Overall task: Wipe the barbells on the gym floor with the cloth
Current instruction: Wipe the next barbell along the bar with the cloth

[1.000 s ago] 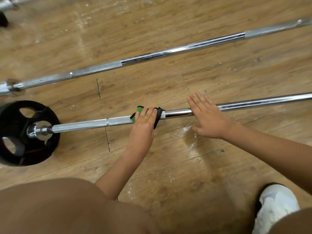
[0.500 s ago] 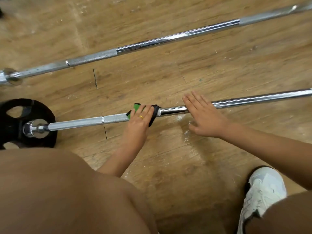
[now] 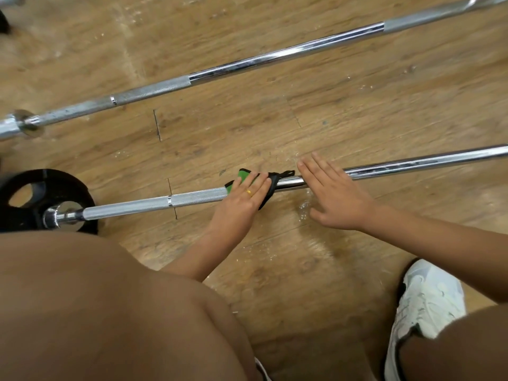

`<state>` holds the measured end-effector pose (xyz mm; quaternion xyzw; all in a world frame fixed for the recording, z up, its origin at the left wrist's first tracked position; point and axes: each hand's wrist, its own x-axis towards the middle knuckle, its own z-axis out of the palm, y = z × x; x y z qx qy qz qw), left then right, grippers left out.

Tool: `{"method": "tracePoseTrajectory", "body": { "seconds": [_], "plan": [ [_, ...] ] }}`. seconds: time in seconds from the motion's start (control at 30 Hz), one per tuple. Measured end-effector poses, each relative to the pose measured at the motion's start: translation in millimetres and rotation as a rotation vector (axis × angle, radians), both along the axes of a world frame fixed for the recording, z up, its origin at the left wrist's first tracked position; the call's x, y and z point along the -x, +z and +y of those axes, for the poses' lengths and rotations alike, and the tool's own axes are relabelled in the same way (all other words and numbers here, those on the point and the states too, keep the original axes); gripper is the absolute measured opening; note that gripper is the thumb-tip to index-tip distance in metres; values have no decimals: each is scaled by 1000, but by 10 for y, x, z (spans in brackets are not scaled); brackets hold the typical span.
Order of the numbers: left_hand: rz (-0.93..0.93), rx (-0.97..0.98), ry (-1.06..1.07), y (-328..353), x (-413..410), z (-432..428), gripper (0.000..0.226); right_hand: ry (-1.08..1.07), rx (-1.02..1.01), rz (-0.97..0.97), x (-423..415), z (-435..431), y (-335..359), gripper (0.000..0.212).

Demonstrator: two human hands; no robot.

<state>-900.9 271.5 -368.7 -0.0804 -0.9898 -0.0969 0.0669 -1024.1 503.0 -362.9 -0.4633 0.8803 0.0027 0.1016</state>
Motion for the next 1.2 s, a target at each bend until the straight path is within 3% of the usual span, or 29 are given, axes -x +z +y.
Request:
{"method": "tracePoseTrajectory", "body": {
  "seconds": [0.07, 0.23, 0.5, 0.7, 1.0, 1.2],
  "plan": [
    [-4, -1, -10, -18, -6, -36, 74, 4, -6, 9, -23, 13, -12, 100],
    [-3, -88, 217, -47, -236, -94, 66, 28, -18, 50, -95, 90, -40, 98],
    [29, -46, 70, -65, -306, -77, 67, 15, 13, 28, -246, 165, -39, 96],
    [81, -127, 248, -153, -555, -89, 64, 34, 14, 10, -337, 245, 2, 96],
    [36, -7, -7, -40, -601, -153, 75, 62, 3, 57, -514, 341, 4, 99],
    [60, -120, 216, -105, -943, -199, 66, 98, -20, 51, -615, 444, 31, 98]
  ]
}}
